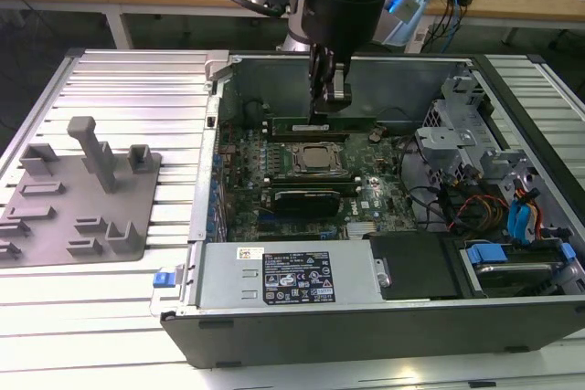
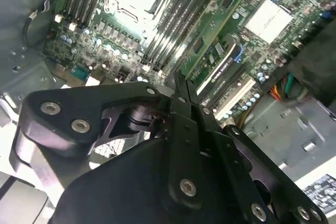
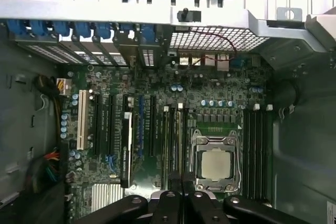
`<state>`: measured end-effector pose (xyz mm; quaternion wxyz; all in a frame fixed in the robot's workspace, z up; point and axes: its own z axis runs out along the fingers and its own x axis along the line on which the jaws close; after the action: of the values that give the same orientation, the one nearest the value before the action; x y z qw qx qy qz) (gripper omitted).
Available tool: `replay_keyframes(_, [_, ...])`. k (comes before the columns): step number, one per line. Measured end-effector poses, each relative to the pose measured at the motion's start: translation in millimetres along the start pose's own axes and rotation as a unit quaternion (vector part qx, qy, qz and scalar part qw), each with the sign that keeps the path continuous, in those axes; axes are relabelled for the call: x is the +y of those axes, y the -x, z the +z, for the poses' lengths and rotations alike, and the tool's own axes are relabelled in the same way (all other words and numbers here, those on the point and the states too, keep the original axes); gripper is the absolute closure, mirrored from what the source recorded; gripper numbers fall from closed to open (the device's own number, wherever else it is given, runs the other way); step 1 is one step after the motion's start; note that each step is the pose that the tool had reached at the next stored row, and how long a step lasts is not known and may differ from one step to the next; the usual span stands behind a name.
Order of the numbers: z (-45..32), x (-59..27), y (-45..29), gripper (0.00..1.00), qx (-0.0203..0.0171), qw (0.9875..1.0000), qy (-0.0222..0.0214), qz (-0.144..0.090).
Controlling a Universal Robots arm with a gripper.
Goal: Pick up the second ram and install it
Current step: 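Pick up the second ram and move it above second insertion slot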
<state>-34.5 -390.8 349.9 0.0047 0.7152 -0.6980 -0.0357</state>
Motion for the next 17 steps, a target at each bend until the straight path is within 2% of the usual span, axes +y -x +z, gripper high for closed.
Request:
replay_keyframes(6, [14.1,-0.5,6.9,0.91,0.0001,1.0,0.001,0.002])
replay_keyframes(8, [22.0,-1.1,8.6,0.91,0.0003,1.0,0.001,0.002])
replay_keyframes(14, [38.8,-2.0,8.1,0.91,0.0004,1.0,0.0009,0.002])
replay_keyframes(17, [39.3,-2.0,8.0,0.91,0.0005,1.0,0.001,0.002])
